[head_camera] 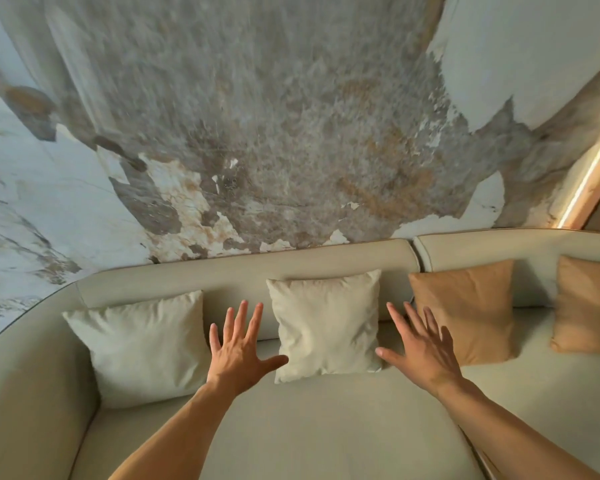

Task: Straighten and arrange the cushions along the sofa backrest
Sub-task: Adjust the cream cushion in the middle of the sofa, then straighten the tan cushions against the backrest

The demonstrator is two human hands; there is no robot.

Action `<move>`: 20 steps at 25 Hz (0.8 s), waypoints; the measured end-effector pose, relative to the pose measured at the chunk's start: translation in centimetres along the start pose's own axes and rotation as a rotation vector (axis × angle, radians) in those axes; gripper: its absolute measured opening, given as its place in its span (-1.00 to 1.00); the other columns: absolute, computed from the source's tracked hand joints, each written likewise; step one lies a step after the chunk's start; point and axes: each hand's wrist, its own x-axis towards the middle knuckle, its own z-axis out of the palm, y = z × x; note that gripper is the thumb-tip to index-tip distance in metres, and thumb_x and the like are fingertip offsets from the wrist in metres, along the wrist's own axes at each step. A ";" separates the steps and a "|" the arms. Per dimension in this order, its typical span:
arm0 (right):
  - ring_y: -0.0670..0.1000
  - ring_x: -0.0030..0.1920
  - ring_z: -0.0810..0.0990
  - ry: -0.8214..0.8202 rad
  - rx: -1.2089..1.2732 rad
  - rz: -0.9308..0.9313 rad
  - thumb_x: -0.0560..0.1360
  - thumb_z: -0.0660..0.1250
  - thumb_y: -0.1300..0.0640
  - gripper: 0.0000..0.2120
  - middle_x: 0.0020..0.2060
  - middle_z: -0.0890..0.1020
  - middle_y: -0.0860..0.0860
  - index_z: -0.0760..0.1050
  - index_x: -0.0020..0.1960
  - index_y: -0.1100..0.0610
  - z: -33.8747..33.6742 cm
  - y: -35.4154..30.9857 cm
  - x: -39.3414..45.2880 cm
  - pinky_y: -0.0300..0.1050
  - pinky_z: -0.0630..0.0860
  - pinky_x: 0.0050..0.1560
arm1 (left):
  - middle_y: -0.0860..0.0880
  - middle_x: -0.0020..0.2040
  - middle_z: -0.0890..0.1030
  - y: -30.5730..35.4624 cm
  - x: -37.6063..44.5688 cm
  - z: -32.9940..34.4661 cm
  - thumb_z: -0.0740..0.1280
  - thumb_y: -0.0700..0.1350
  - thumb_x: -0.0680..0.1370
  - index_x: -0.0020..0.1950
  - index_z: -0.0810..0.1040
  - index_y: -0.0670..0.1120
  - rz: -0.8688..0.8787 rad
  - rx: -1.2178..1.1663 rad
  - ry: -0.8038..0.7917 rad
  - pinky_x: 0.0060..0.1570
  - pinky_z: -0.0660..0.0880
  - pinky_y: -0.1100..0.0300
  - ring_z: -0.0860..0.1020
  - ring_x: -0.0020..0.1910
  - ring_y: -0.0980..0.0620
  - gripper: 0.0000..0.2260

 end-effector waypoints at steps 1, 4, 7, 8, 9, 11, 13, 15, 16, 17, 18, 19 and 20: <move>0.15 0.58 -0.16 0.002 0.002 0.021 0.44 0.12 -0.44 -0.16 0.59 -0.08 -0.06 -0.20 0.55 -0.22 -0.6 0.9 -0.5 0.23 0.04 0.48 | 0.05 0.58 -0.31 0.9 -0.1 -0.2 0.05 0.59 0.27 0.52 -0.38 0.20 0.016 -0.006 0.010 0.48 -0.26 -0.21 -0.33 0.55 -0.05 0.01; 0.14 0.58 -0.15 0.030 0.009 0.075 0.44 0.13 -0.44 -0.16 0.59 -0.10 -0.07 -0.20 0.55 -0.22 -2.5 4.2 -1.8 0.23 0.05 0.47 | 0.05 0.57 -0.32 4.3 0.0 -0.5 0.09 0.58 0.30 0.52 -0.38 0.20 0.063 -0.002 0.024 0.48 -0.27 -0.22 -0.34 0.54 -0.05 0.00; 0.15 0.57 -0.13 0.056 0.031 0.120 0.45 0.15 -0.41 -0.17 0.59 -0.09 -0.08 -0.20 0.55 -0.22 -4.0 8.7 -3.2 0.22 0.06 0.49 | 0.04 0.56 -0.35 8.9 0.4 0.3 0.07 0.58 0.31 0.51 -0.39 0.20 0.105 0.001 0.018 0.47 -0.29 -0.23 -0.36 0.53 -0.04 0.00; 0.16 0.57 -0.13 0.064 0.032 0.140 0.45 0.15 -0.41 -0.16 0.59 -0.09 -0.07 -0.20 0.55 -0.22 -4.4 11.3 -4.1 0.21 0.07 0.49 | 0.04 0.56 -0.35 11.5 0.6 0.9 0.07 0.58 0.31 0.51 -0.40 0.20 0.125 0.000 0.015 0.47 -0.29 -0.22 -0.36 0.53 -0.03 0.00; 0.16 0.57 -0.13 0.066 0.028 0.156 0.44 0.12 -0.43 -0.16 0.59 -0.09 -0.07 -0.21 0.55 -0.22 -4.7 14.0 -4.8 0.21 0.07 0.49 | 0.04 0.56 -0.35 14.0 0.7 1.4 0.07 0.58 0.31 0.51 -0.40 0.20 0.141 -0.006 0.012 0.47 -0.29 -0.22 -0.35 0.53 -0.03 0.00; 0.17 0.57 -0.15 0.067 0.031 0.184 0.42 0.04 -0.49 -0.16 0.59 -0.13 -0.06 -0.23 0.55 -0.23 -5.2 20.0 -6.4 0.23 0.02 0.49 | 0.05 0.56 -0.36 19.5 0.7 2.7 0.09 0.57 0.32 0.49 -0.43 0.20 0.173 -0.014 -0.001 0.47 -0.28 -0.21 -0.34 0.54 -0.03 -0.01; 0.15 0.57 -0.18 0.072 0.041 0.232 0.40 -0.02 -0.52 -0.16 0.59 -0.17 -0.08 -0.25 0.54 -0.24 -6.0 26.7 -8.3 0.25 -0.04 0.48 | 0.06 0.57 -0.34 25.6 0.6 4.1 0.12 0.55 0.33 0.47 -0.45 0.21 0.188 -0.048 -0.003 0.48 -0.26 -0.20 -0.33 0.54 -0.02 -0.01; 0.15 0.57 -0.18 0.069 0.014 0.292 0.41 -0.01 -0.51 -0.16 0.59 -0.16 -0.07 -0.23 0.55 -0.23 -7.2 32.7 -10.0 0.26 -0.03 0.48 | 0.07 0.58 -0.31 31.1 0.3 5.3 0.15 0.53 0.34 0.50 -0.41 0.21 0.185 -0.102 0.002 0.49 -0.24 -0.20 -0.30 0.55 -0.01 -0.01; 0.15 0.57 -0.18 0.068 -0.006 0.312 0.42 0.00 -0.50 -0.17 0.59 -0.15 -0.06 -0.23 0.55 -0.23 -7.9 35.6 -10.8 0.26 -0.02 0.49 | 0.07 0.58 -0.29 33.7 0.1 5.8 0.16 0.53 0.33 0.51 -0.39 0.21 0.187 -0.118 -0.001 0.49 -0.22 -0.20 -0.28 0.56 -0.01 0.00; 0.15 0.58 -0.17 0.071 -0.016 0.329 0.42 0.01 -0.49 -0.17 0.59 -0.14 -0.06 -0.22 0.55 -0.22 -8.5 38.0 -11.6 0.27 -0.01 0.49 | 0.07 0.59 -0.27 36.0 0.0 6.3 0.15 0.54 0.31 0.52 -0.37 0.21 0.193 -0.123 -0.006 0.49 -0.21 -0.20 -0.26 0.56 0.00 0.00; 0.16 0.58 -0.16 0.079 -0.014 0.348 0.43 0.02 -0.48 -0.17 0.59 -0.14 -0.05 -0.22 0.56 -0.22 -9.0 40.5 -12.4 0.28 0.00 0.48 | 0.07 0.59 -0.25 38.5 -0.2 6.7 0.14 0.54 0.29 0.52 -0.35 0.21 0.201 -0.122 -0.009 0.49 -0.19 -0.20 -0.25 0.57 0.00 0.01; 0.16 0.58 -0.15 0.086 -0.016 0.363 0.43 0.02 -0.48 -0.17 0.59 -0.13 -0.04 -0.22 0.56 -0.21 -9.4 42.4 -13.0 0.29 0.01 0.48 | 0.07 0.60 -0.24 40.5 -0.2 6.9 0.15 0.54 0.28 0.53 -0.34 0.20 0.204 -0.121 -0.013 0.49 -0.18 -0.20 -0.24 0.57 0.00 0.02; 0.17 0.58 -0.14 0.082 -0.020 0.372 0.43 0.02 -0.48 -0.17 0.59 -0.12 -0.04 -0.23 0.56 -0.21 -9.6 44.0 -13.5 0.29 0.02 0.48 | 0.06 0.60 -0.23 42.2 -0.2 7.1 0.16 0.55 0.26 0.53 -0.32 0.20 0.203 -0.121 -0.024 0.49 -0.18 -0.20 -0.23 0.57 -0.01 0.04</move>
